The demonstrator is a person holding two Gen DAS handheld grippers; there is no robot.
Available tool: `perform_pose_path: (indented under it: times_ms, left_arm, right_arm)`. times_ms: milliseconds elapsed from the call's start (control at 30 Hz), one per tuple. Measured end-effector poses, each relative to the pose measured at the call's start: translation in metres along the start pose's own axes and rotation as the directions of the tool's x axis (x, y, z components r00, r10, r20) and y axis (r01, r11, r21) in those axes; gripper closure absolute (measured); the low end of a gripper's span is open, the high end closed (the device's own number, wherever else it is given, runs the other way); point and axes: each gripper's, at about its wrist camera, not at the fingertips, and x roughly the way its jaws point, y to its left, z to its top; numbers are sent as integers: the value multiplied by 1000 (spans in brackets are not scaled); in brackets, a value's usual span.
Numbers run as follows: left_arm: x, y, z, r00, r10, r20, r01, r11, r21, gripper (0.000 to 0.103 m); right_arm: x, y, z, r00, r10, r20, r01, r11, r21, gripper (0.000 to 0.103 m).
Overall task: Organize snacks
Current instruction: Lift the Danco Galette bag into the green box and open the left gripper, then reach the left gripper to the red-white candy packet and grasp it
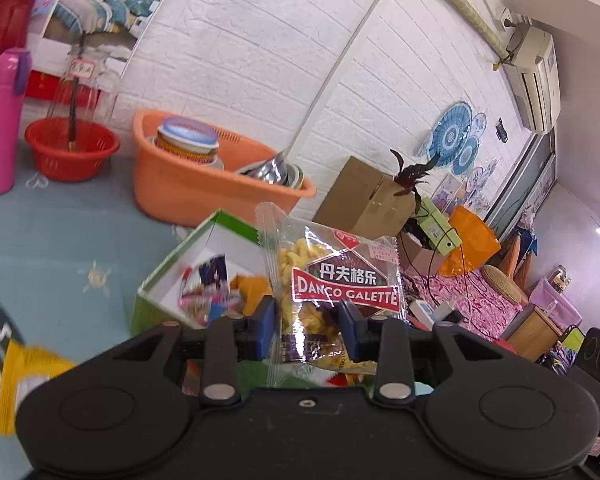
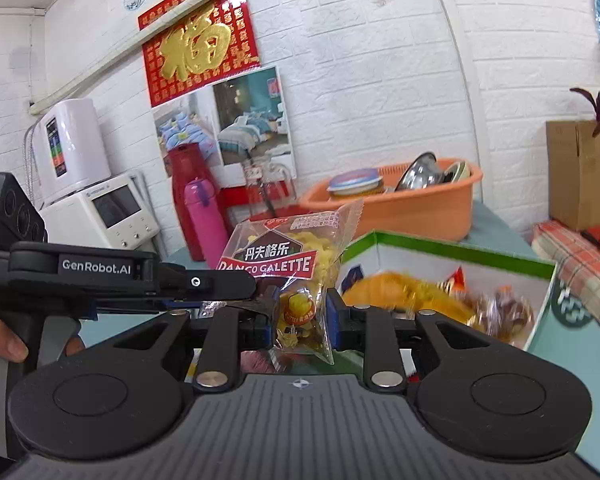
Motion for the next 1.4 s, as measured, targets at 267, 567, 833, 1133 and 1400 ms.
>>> perform_pose_path:
  times_ms: [267,567,833,1133,1400]
  left_arm:
    - [50,27,17,999,20,-32,-21,999,-24,34]
    - [92,56,2,982,149,-118,-150,989,-3,3]
    - [46,45,-2,990,137,-16,-137,990,-18,0]
    - [-11,34,-26,987,161,-25,-161,987,15,0]
    - [11,41,-43,971,230,-72,-223,971,89,0]
  right_arm:
    - [47,-28,11,1000,-24,-16,24,1000,15,60]
    - [98,-36,-11,979,-182,-88,172,979,-112,41]
    - [69,-32,-15,982,-184,-49,175,974,-146,1]
    - [8,1,-26,992,-126,-31,120,983,-136,0]
    - [-30,14,-58,992,-94,-89,90,995,-43,0]
